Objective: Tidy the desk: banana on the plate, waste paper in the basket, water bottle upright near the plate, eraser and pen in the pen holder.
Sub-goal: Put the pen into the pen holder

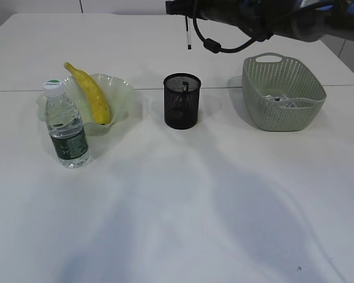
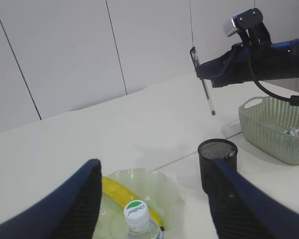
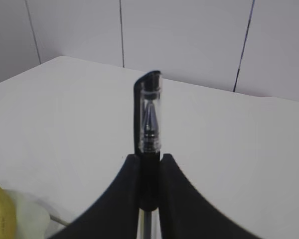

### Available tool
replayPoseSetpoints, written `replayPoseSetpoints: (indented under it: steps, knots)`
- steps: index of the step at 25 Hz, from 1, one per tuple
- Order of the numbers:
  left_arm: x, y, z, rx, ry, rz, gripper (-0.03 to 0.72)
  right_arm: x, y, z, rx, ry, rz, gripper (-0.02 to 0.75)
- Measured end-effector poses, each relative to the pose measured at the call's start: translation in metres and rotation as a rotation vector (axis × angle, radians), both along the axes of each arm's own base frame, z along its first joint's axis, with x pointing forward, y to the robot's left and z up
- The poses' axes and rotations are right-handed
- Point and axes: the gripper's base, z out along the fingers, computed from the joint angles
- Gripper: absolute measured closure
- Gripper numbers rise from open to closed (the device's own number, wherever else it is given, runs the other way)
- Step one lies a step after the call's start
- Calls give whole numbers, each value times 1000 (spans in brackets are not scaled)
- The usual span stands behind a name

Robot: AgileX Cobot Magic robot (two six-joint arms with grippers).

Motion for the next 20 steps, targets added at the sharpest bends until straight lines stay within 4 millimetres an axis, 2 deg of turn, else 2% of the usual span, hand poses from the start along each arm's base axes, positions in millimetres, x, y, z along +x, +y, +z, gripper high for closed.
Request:
replayPoseSetpoints:
  steps: [6, 20]
  knots:
    - [0, 0, 0, 0, 0, 0, 214, -2, 6, -13, -31, -28, 74, 676]
    - [9, -3, -7, 15, 35, 7, 214, -3, 6, -13, -55, -114, 170, 677]
